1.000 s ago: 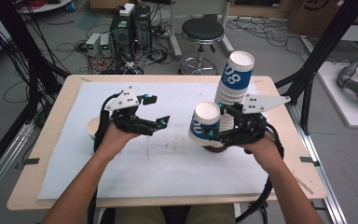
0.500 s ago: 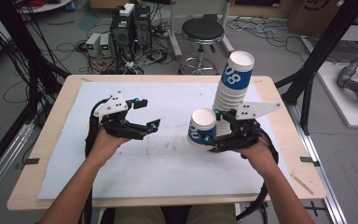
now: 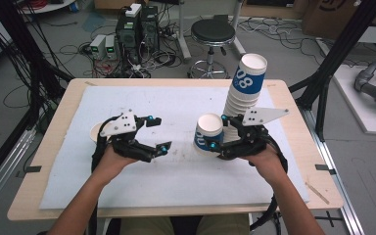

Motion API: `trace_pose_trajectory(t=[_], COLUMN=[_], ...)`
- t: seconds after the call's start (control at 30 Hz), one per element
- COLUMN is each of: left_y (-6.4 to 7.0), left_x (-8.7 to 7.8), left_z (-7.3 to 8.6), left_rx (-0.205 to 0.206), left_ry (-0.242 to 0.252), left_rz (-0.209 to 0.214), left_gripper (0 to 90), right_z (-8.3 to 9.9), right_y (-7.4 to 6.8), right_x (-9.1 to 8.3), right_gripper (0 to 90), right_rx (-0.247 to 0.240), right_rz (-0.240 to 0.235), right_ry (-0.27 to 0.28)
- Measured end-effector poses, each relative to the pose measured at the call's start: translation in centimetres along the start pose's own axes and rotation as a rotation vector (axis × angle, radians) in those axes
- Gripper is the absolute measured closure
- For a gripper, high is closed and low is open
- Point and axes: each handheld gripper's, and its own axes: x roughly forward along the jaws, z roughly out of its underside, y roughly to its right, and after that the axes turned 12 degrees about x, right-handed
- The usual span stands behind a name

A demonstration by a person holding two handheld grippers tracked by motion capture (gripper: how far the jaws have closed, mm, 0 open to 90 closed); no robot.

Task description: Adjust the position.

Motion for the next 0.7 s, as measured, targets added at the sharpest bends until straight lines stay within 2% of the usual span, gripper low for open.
trace_pose_trajectory(t=[0.23, 0.27, 0.7], left_y=[1.8, 1.9, 2.5], left_x=[1.4, 1.6, 3.2], left_z=[0.1, 0.0, 0.1], left_rx=[0.006, 0.015, -0.005], left_ry=[0.048, 0.048, 0.103], left_rz=[0.093, 0.098, 0.133], left_gripper=[16.5, 16.5, 14.1], right_z=[0.3, 0.3, 1.1], right_y=[-0.2, -0.3, -0.6], right_x=[1.4, 1.5, 3.1], right_gripper=[27.8, 27.8, 27.9], right_rx=[0.004, 0.01, 0.045], right_rz=[-0.045, -0.051, -0.135], right_ry=[-0.004, -0.002, 0.034])
